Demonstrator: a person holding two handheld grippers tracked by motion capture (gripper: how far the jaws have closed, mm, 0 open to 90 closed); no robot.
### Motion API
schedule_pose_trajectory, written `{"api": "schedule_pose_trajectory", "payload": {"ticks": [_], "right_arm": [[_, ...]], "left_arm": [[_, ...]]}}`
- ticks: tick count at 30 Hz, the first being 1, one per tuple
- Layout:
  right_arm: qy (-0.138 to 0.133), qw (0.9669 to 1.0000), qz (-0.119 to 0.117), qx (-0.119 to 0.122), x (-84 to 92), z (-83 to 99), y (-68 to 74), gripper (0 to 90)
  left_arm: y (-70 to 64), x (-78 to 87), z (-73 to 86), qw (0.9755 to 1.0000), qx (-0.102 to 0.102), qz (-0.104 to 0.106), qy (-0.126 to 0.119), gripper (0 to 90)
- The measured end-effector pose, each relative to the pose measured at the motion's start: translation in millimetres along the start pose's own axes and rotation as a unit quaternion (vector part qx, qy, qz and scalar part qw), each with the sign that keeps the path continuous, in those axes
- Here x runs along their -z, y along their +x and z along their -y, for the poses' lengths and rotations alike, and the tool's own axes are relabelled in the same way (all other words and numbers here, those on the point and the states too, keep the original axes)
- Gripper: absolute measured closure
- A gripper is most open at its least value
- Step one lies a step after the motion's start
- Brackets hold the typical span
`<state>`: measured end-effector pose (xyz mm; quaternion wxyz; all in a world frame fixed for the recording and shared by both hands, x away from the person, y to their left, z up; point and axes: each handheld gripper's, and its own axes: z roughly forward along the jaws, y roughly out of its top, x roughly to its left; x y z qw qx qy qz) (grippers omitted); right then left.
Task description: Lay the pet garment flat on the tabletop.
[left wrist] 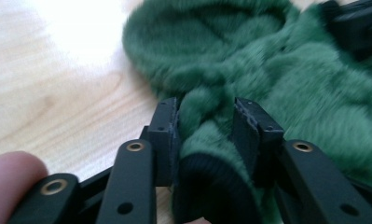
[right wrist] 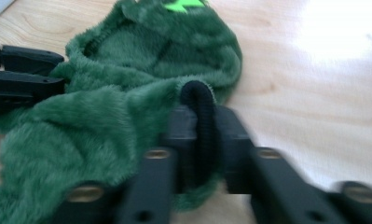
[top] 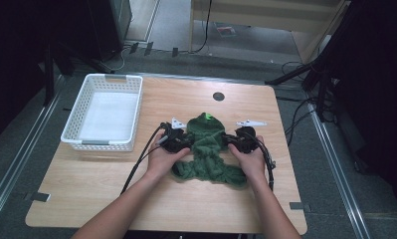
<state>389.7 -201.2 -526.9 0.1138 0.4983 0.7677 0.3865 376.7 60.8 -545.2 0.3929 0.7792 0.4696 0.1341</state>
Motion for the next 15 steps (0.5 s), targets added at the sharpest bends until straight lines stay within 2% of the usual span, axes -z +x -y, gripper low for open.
{"api": "schedule_pose_trajectory", "payload": {"ticks": [4, 6, 8, 9, 10, 11, 12, 14, 15], "right_arm": [[0.007, 0.9997, 0.023, -0.003, 4.0, 12.5, -3.3, 84.6], [0.005, 0.9996, 0.027, -0.003, 4.4, 15.1, -3.8, 84.7], [0.001, 0.9993, 0.036, 0.008, 4.4, 19.3, -3.7, 83.4], [-0.002, 0.9989, 0.042, 0.021, 4.8, 19.5, -2.1, 79.3], [-0.012, 0.9979, 0.054, 0.033, 6.5, 19.5, 0.9, 70.6], [-0.029, 0.9969, 0.060, 0.043, 9.4, 19.3, 3.9, 61.3], [-0.042, 0.9960, 0.062, 0.048, 14.1, 19.1, 7.0, 55.8], [-0.066, 0.9939, 0.068, 0.057, 26.9, 19.8, 13.2, 49.1], [-0.076, 0.9931, 0.068, 0.057, 34.2, 21.2, 16.1, 48.9]], "left_arm": [[4.4, 0.3, -0.9, 0.9998, 0.002, -0.021, -0.002, 63.0], [5.0, 0.3, -1.0, 0.9997, 0.004, -0.023, -0.002, 63.0], [3.3, -0.5, -0.9, 0.9997, 0.005, -0.024, -0.006, 60.4], [3.9, 0.2, -0.8, 0.9998, 0.006, -0.018, -0.008, 56.6], [5.2, 2.1, -0.2, 0.9998, 0.009, -0.011, -0.017, 52.5], [6.1, 6.2, 0.4, 0.9995, 0.013, -0.010, -0.027, 48.6], [7.1, 11.6, 0.8, 0.9991, 0.014, -0.013, -0.038, 44.3], [7.5, 24.5, 1.4, 0.9983, 0.015, -0.004, -0.057, 39.1], [7.5, 31.6, 2.0, 0.9978, 0.013, 0.008, -0.064, 37.9]]}}
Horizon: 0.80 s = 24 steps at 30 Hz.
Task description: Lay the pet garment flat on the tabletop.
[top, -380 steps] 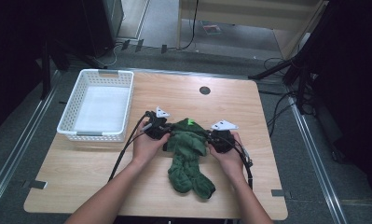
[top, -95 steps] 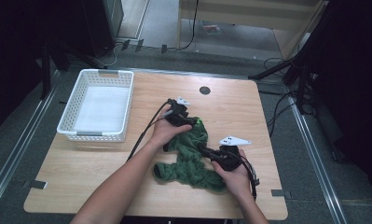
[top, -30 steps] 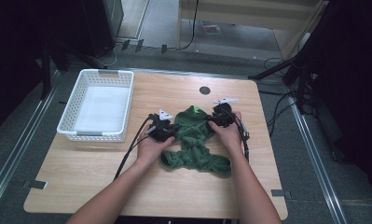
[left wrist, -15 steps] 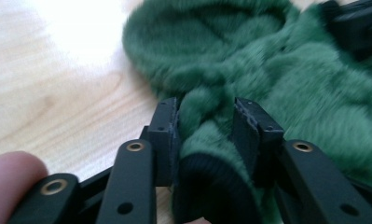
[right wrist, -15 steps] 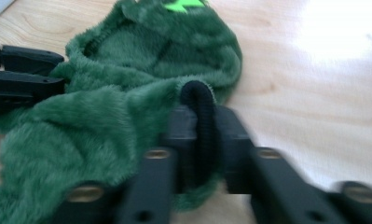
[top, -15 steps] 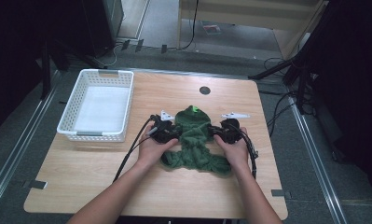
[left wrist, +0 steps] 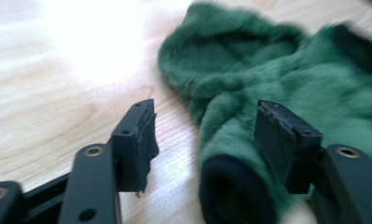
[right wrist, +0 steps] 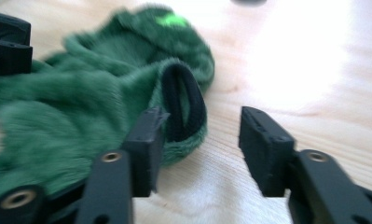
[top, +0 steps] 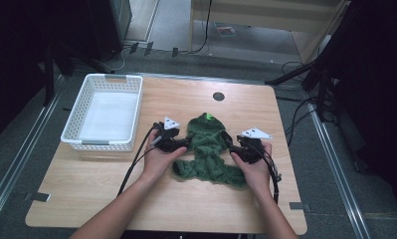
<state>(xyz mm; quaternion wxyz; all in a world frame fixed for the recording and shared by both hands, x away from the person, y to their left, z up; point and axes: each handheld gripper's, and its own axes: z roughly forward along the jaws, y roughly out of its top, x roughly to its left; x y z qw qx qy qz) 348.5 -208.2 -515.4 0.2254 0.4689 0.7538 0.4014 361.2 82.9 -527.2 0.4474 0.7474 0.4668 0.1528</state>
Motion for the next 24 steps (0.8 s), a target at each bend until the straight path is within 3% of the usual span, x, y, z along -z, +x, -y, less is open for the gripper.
{"api": "schedule_pose_trajectory", "payload": {"ticks": [3, 5, 9, 11, 13, 14, 16, 17, 18, 19, 21, 22, 24], "right_arm": [[-0.016, 0.9996, -0.023, -0.003, 22.7, 6.2, 5.9, 48.7], [-0.019, 0.9991, -0.037, -0.001, 34.6, 14.6, 9.6, 48.7], [-0.002, 0.9980, -0.059, -0.024, 47.8, 33.1, 11.5, 48.1], [0.011, 0.9968, -0.065, -0.044, 53.5, 43.4, 12.9, 45.3], [0.026, 0.9961, -0.071, -0.046, 58.5, 54.6, 16.3, 44.6], [0.034, 0.9962, -0.069, -0.041, 59.9, 60.0, 18.5, 45.6], [0.046, 0.9972, -0.053, -0.026, 60.7, 70.8, 22.1, 56.3], [0.046, 0.9972, -0.053, -0.026, 60.7, 70.8, 22.1, 56.3], [0.049, 0.9979, -0.035, -0.023, 58.9, 77.4, 21.3, 62.9], [0.045, 0.9982, -0.032, -0.022, 59.4, 78.6, 20.4, 67.1], [0.047, 0.9989, -0.001, 0.000, 60.9, 80.0, 20.7, 68.5], [0.043, 0.9989, 0.005, 0.016, 61.3, 82.2, 21.4, 68.2], [0.040, 0.9990, 0.002, 0.021, 62.0, 83.3, 21.8, 64.6]], "left_arm": [[-4.5, 22.2, 3.9, 0.9994, -0.012, 0.026, -0.020, 37.5], [-9.0, 33.7, 11.1, 0.9990, -0.023, 0.030, -0.023, 37.5], [-20.1, 47.1, 34.9, 0.9983, -0.026, 0.051, -0.007, 37.8], [-26.5, 51.2, 47.1, 0.9975, -0.039, 0.058, 0.004, 37.6], [-32.1, 53.3, 57.7, 0.9967, -0.058, 0.056, 0.012, 37.9], [-34.5, 53.6, 62.8, 0.9959, -0.074, 0.050, 0.014, 41.6], [-39.1, 52.2, 71.5, 0.9938, -0.105, 0.025, 0.027, 63.0], [-39.1, 52.2, 71.5, 0.9938, -0.105, 0.025, 0.027, 69.8], [-39.9, 53.1, 73.6, 0.9925, -0.113, 0.034, 0.032, 79.6], [-40.4, 53.6, 73.8, 0.9917, -0.119, 0.031, 0.037, 83.6], [-37.7, 56.4, 75.6, 0.9915, -0.119, 0.035, 0.041, 84.9], [-35.9, 57.7, 76.5, 0.9919, -0.115, 0.036, 0.040, 84.7], [-31.3, 61.1, 77.6, 0.9931, -0.101, 0.050, 0.032, 80.4]]}}
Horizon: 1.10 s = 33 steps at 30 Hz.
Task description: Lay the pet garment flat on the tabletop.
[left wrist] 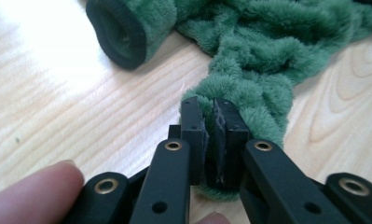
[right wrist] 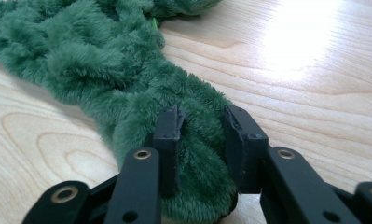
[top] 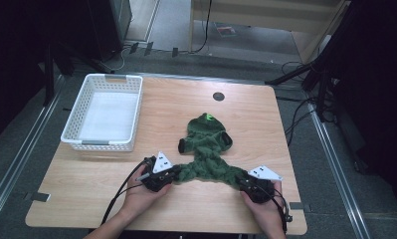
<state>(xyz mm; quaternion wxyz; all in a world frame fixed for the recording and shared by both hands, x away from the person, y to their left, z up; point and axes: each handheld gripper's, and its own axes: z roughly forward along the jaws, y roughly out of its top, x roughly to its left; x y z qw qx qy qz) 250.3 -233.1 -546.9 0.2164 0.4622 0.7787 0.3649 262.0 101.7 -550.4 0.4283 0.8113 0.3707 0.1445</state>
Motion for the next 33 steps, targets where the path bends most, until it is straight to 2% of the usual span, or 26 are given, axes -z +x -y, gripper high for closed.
{"api": "schedule_pose_trajectory", "payload": {"ticks": [1, 2, 4, 6, 9, 11, 12, 13, 14, 15, 16, 17, 19, 20, 21, 22, 23, 24, 25, 27, 28, 29, 30, 31, 33], "right_arm": [[-0.002, 1.0000, -0.005, -0.002, 0.4, -0.2, -0.1, 60.1], [-0.010, 0.9999, -0.010, -0.007, 1.0, -0.1, 0.3, 54.5], [-0.035, 0.9991, -0.019, -0.015, 4.4, 1.4, 0.6, 45.3], [-0.058, 0.9980, -0.020, -0.018, 9.3, 1.0, -1.3, 39.2], [-0.079, 0.9964, -0.013, -0.028, 18.0, -1.1, -7.1, 29.3], [-0.085, 0.9957, -0.004, -0.036, 21.9, -0.7, -12.3, 23.3], [-0.087, 0.9952, 0.002, -0.044, 23.6, 0.1, -15.1, 19.8], [-0.089, 0.9948, 0.006, -0.049, 25.6, 1.0, -18.7, 16.9], [-0.088, 0.9947, 0.008, -0.052, 26.9, 1.5, -20.5, 15.2], [-0.089, 0.9945, 0.013, -0.054, 28.7, 2.7, -23.1, 14.2], [-0.089, 0.9945, 0.013, -0.054, 28.7, 2.7, -23.1, 14.2], [-0.089, 0.9942, 0.018, -0.057, 32.2, 5.2, -26.7, 12.5], [-0.091, 0.9937, 0.025, -0.060, 35.4, 7.8, -30.0, 10.3], [-0.091, 0.9935, 0.030, -0.062, 37.2, 9.5, -32.6, 8.4], [-0.089, 0.9935, 0.029, -0.065, 38.6, 10.9, -34.9, 6.5], [-0.087, 0.9933, 0.031, -0.070, 39.6, 11.9, -36.4, 3.1], [-0.087, 0.9933, 0.031, -0.070, 39.6, 11.9, -36.4, 3.1], [-0.076, 0.9930, 0.037, -0.083, 41.8, 14.6, -41.4, 0.0], [-0.074, 0.9930, 0.039, -0.083, 42.7, 16.1, -42.7, 0.0], [-0.075, 0.9926, 0.054, -0.079, 44.8, 19.8, -46.2, 0.0], [-0.074, 0.9921, 0.056, -0.084, 45.8, 21.6, -48.1, 0.0], [-0.076, 0.9919, 0.058, -0.084, 46.8, 23.3, -50.8, 0.0], [-0.076, 0.9919, 0.058, -0.084, 46.8, 23.3, -50.8, 0.0], [-0.079, 0.9909, 0.062, -0.089, 48.9, 26.1, -54.0, 0.0], [-0.080, 0.9906, 0.063, -0.092, 50.6, 28.2, -56.5, 0.0]], "left_arm": [[2.1, 2.4, 0.9, 0.9999, 0.009, 0.003, -0.011, 69.4], [5.2, 6.2, 2.6, 0.9992, 0.023, 0.013, -0.030, 62.1], [11.5, 16.4, 6.3, 0.9974, 0.051, 0.012, -0.049, 45.6], [16.0, 27.8, 11.6, 0.9954, 0.064, 0.021, -0.068, 42.2], [19.0, 50.1, 20.8, 0.9949, 0.056, 0.001, -0.083, 30.2], [21.6, 66.3, 27.5, 0.9940, 0.056, 0.000, -0.095, 24.9], [21.6, 66.3, 27.5, 0.9940, 0.056, 0.000, -0.095, 21.6], [23.8, 81.3, 35.3, 0.9935, 0.052, -0.010, -0.101, 17.9], [23.8, 81.3, 35.3, 0.9935, 0.052, -0.010, -0.101, 15.1], [28.4, 95.4, 44.5, 0.9929, 0.055, -0.016, -0.104, 13.3], [28.4, 95.4, 44.5, 0.9929, 0.055, -0.016, -0.104, 11.8], [35.0, 109.1, 54.3, 0.9912, 0.065, -0.031, -0.111, 10.0], [39.5, 115.6, 58.6, 0.9905, 0.069, -0.036, -0.113, 7.9], [45.6, 123.5, 63.3, 0.9891, 0.079, -0.050, -0.114, 6.0], [55.2, 135.0, 69.5, 0.9863, 0.094, -0.067, -0.118, 3.2], [60.7, 141.9, 73.2, 0.9840, 0.104, -0.074, -0.124, 2.0], [60.7, 141.9, 73.2, 0.9840, 0.104, -0.074, -0.124, 2.0], [70.1, 154.6, 80.8, 0.9805, 0.107, -0.099, -0.132, 1.8], [74.3, 160.2, 84.6, 0.9786, 0.111, -0.108, -0.136, 1.2], [82.8, 169.4, 92.8, 0.9760, 0.118, -0.122, -0.136, 1.0], [82.8, 169.4, 92.8, 0.9760, 0.118, -0.122, -0.136, 1.0], [91.2, 177.7, 102.1, 0.9724, 0.127, -0.137, -0.140, 1.0], [91.2, 177.7, 102.1, 0.9724, 0.127, -0.137, -0.140, 1.0], [100.1, 185.1, 110.1, 0.9691, 0.138, -0.152, -0.137, 1.0], [109.0, 192.0, 117.6, 0.9660, 0.143, -0.164, -0.139, 1.0]]}}
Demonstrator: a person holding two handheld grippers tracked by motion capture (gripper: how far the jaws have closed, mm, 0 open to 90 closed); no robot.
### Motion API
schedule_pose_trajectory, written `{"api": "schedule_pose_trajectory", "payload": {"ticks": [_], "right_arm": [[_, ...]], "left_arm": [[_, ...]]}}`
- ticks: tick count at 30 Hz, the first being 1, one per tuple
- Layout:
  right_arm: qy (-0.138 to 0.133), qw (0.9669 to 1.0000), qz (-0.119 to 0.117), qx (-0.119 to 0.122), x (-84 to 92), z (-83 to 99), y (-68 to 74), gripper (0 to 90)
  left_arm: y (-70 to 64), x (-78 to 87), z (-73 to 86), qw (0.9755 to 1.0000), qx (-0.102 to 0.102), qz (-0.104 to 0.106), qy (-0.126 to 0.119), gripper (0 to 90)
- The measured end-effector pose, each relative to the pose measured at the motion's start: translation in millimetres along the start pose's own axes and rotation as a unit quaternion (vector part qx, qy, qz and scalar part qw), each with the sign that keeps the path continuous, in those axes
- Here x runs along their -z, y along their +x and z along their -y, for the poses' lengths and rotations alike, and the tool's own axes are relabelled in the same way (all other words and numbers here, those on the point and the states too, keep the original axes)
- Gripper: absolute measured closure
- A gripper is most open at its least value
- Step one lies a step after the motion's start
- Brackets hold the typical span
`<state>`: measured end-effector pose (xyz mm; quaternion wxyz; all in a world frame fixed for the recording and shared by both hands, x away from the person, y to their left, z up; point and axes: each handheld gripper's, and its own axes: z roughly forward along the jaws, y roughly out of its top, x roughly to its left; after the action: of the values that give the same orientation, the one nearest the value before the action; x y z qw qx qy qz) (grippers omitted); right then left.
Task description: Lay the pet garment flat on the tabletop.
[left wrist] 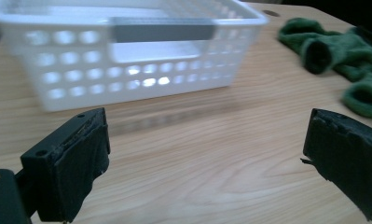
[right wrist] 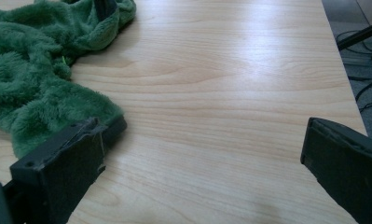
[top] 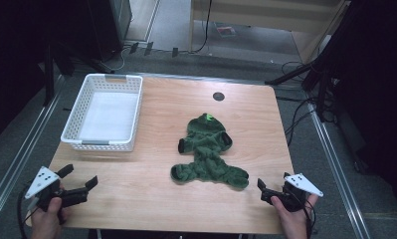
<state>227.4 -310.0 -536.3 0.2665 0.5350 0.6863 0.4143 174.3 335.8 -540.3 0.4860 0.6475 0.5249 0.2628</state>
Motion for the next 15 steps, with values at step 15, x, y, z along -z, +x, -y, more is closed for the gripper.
{"api": "schedule_pose_trajectory", "payload": {"ticks": [15], "right_arm": [[0.001, 1.0000, 0.003, 0.001, -4.1, 8.4, -3.2, 0.0]], "left_arm": [[33.3, -0.7, 5.8, 0.9989, 0.035, -0.030, 0.010, 1.1]]}}
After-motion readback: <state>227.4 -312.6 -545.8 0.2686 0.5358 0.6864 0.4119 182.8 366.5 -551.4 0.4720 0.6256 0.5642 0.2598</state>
